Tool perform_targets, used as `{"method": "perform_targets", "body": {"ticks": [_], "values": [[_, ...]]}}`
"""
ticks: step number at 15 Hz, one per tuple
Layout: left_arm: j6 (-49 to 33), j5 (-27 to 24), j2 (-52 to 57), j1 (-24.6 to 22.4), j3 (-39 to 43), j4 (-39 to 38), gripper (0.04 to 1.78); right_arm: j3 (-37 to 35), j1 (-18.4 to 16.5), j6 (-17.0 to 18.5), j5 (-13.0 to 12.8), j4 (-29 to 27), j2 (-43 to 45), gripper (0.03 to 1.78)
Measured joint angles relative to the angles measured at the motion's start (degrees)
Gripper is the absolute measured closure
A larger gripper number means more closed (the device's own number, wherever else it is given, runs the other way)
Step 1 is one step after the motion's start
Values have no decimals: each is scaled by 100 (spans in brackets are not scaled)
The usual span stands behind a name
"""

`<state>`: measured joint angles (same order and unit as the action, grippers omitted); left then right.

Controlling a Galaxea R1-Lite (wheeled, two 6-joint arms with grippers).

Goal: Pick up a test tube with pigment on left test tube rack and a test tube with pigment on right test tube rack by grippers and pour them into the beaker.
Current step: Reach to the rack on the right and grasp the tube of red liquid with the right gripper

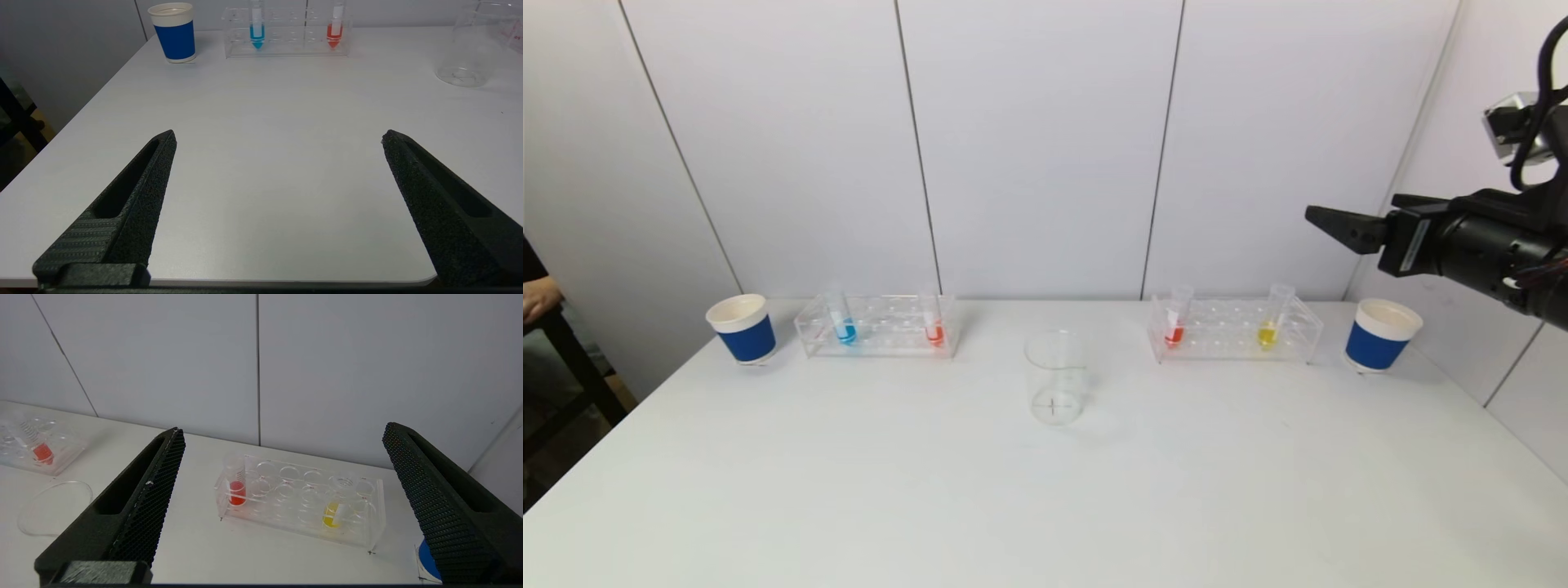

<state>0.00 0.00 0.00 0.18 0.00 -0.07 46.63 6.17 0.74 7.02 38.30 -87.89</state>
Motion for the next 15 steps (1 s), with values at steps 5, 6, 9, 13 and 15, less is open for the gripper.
{"method": "perform_targets", "body": {"ticks": [5,6,9,13,15], "values": [[2,-2,0,0,0,-2,6,-168,182,-17,-33,1084,-946,5],[0,-2,0,0,0,0,6,-258,240,-39,-41,1291,-1095,5],[0,0,0,0,0,2,6,-547,367,-67,-55,1963,-1545,5],[0,-5,0,0,0,0,6,-1017,405,-69,-22,3154,-2164,5],[0,-5,0,0,0,2,6,-1163,438,-67,-16,3700,-2509,5]]}}
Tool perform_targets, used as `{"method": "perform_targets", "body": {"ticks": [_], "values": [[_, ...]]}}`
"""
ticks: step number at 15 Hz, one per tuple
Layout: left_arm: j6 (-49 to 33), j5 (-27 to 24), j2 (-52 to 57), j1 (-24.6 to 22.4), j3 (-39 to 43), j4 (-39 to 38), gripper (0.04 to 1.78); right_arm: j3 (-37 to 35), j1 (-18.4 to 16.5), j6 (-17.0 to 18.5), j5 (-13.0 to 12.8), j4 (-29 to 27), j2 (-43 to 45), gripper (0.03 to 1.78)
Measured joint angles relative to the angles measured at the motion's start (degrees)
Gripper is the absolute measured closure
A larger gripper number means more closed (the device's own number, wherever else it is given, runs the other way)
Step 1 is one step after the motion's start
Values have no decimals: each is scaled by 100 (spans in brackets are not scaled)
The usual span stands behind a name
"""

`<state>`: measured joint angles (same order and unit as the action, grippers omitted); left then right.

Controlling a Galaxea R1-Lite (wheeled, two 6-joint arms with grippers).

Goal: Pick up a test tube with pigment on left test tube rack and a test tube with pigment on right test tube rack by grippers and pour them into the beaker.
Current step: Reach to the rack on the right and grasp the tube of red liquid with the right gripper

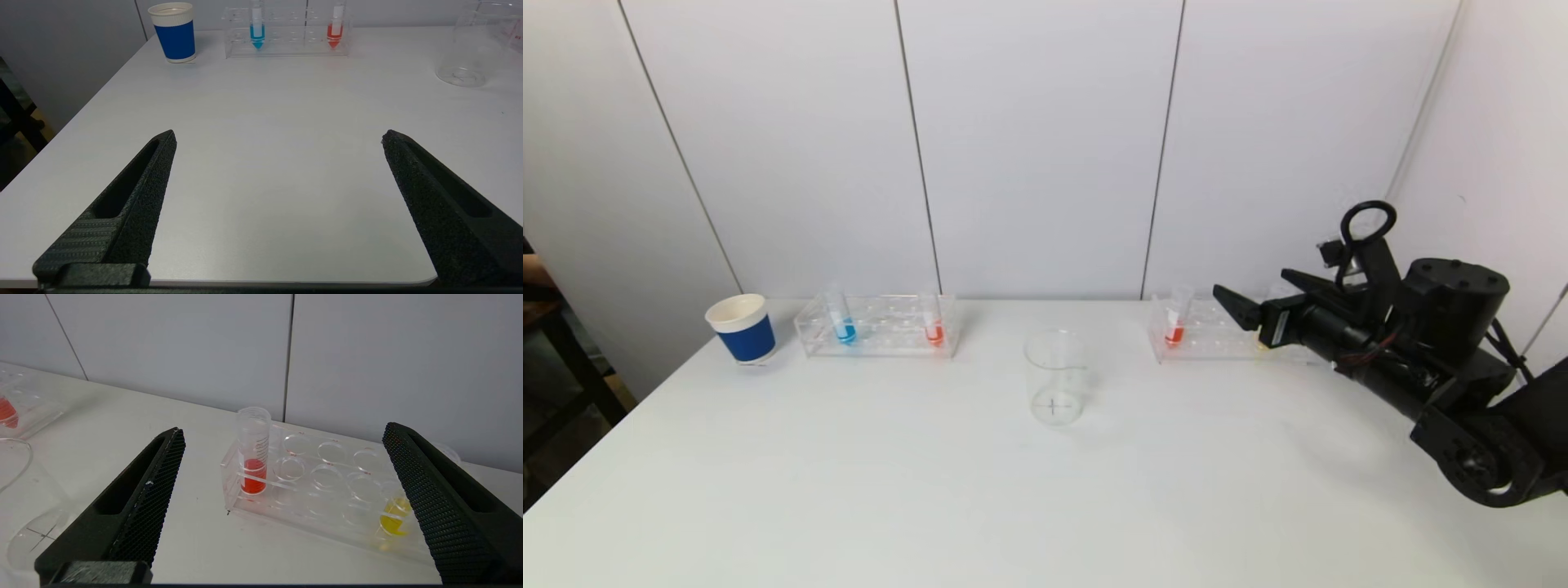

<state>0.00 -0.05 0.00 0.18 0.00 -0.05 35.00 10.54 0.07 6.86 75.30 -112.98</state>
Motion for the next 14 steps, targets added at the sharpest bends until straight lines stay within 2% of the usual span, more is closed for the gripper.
{"method": "perform_targets", "body": {"ticks": [2,5,10,14], "values": [[0,0,0,0,0,0,6,-50,23,-10,30,262,-306,5],[2,2,0,0,0,0,6,-24,89,-12,24,289,-590,5],[0,0,0,0,0,-2,6,343,180,-15,-111,196,-962,5],[0,5,0,0,0,-2,6,679,244,-80,-317,165,-1218,5]]}}
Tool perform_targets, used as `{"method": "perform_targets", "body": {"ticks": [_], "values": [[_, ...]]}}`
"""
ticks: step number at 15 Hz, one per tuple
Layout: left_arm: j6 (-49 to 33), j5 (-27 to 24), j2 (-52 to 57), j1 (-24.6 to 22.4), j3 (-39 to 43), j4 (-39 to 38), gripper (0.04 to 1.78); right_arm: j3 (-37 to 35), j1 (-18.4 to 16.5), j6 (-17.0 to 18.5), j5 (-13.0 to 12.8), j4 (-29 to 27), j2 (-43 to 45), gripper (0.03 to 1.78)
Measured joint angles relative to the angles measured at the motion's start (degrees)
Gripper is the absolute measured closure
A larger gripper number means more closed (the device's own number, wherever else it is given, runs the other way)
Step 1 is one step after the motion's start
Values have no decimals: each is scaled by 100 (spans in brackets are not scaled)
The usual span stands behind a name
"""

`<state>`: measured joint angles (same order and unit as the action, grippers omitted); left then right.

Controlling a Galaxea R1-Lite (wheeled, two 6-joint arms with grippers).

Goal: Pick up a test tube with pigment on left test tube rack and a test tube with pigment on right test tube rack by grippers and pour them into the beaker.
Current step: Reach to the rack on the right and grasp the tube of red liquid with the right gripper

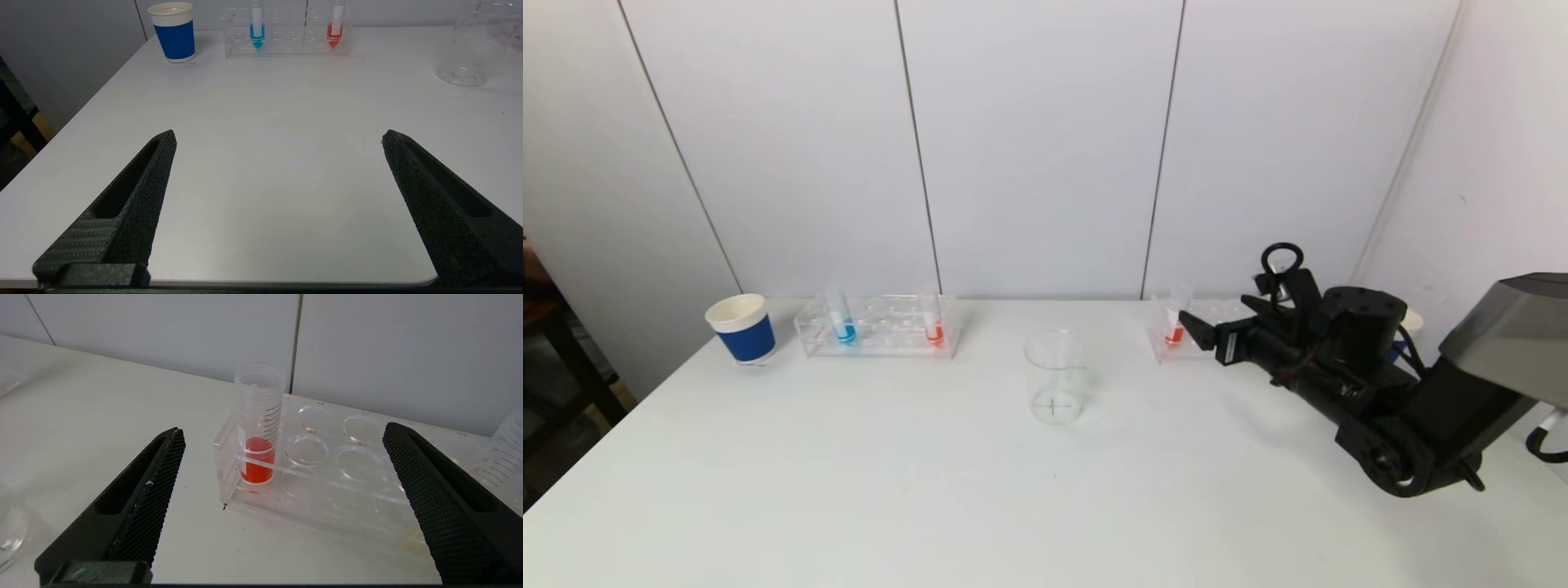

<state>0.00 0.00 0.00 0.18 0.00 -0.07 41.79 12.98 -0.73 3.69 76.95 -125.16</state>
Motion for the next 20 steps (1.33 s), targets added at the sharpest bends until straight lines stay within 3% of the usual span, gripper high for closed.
{"method": "perform_targets", "body": {"ticks": [4,20], "values": [[0,-2,0,0,0,2,6,333,82,-108,-183,-11,-297,5],[0,0,0,0,0,-6,6,1375,90,-138,-190,-897,-756,5]]}}
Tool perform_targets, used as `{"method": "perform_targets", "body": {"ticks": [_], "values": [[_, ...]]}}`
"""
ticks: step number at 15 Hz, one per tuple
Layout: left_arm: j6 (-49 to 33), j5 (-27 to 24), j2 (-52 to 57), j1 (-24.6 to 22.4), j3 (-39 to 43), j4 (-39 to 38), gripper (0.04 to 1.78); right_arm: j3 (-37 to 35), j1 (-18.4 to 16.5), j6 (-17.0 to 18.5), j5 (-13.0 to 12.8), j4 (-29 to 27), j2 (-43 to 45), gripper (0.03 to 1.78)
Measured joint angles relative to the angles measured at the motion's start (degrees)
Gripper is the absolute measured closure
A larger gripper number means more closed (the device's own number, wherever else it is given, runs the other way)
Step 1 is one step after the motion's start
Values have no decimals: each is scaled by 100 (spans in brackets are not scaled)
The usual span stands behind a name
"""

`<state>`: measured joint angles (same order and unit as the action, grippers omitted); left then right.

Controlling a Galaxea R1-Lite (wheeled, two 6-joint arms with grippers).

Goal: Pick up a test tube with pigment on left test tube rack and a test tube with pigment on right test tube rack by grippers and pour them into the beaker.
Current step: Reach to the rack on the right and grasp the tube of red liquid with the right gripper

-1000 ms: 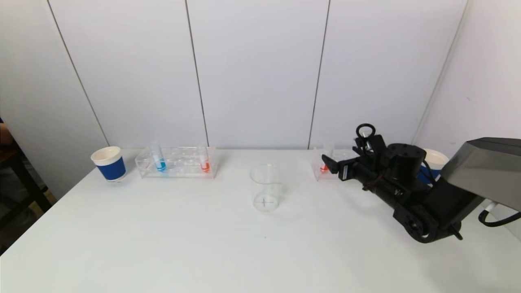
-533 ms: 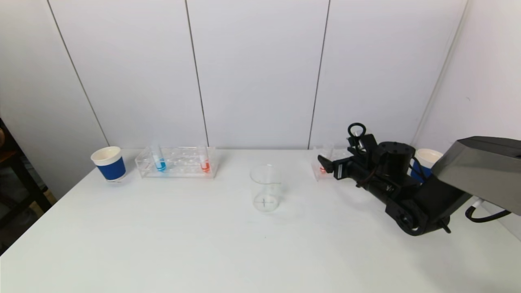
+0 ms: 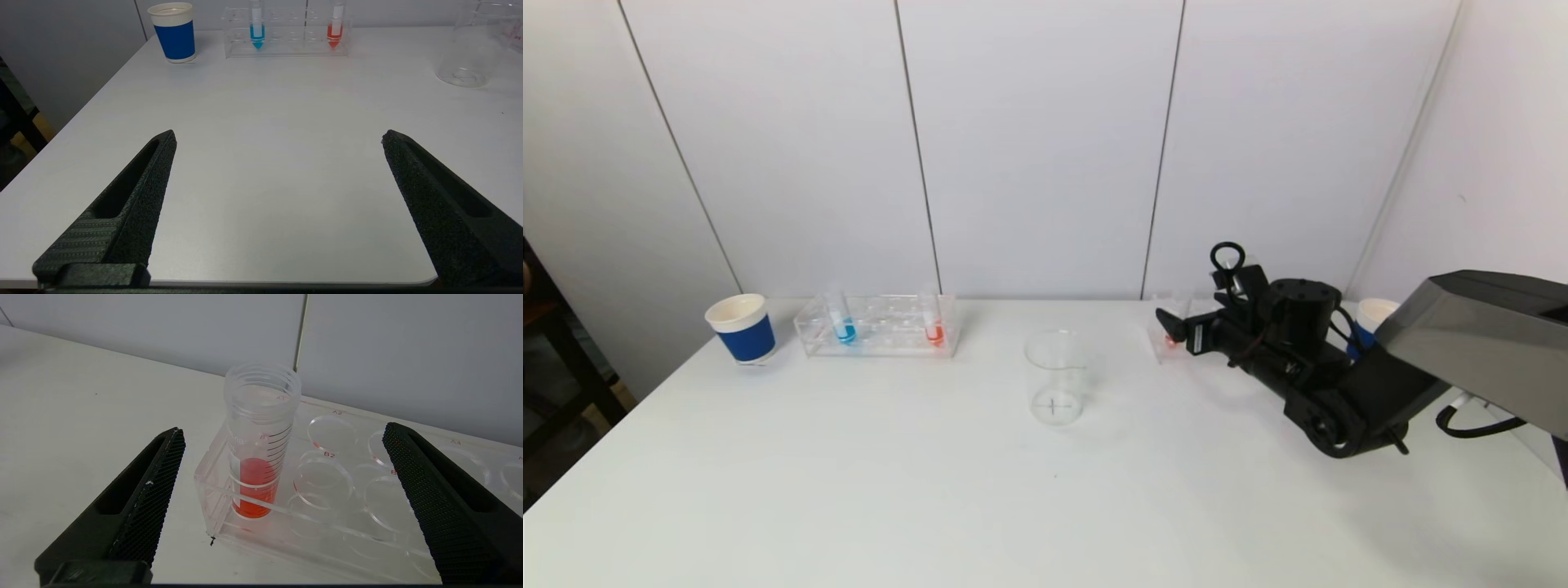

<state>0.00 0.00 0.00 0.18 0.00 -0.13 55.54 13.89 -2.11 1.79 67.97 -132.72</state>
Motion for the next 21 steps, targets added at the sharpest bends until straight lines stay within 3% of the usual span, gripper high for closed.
{"method": "perform_targets", "body": {"ticks": [12,21], "values": [[0,-2,0,0,0,6,6,647,-17,-23,-106,-717,-151,5],[0,-2,0,0,0,4,6,727,22,-6,-172,-791,-168,5]]}}
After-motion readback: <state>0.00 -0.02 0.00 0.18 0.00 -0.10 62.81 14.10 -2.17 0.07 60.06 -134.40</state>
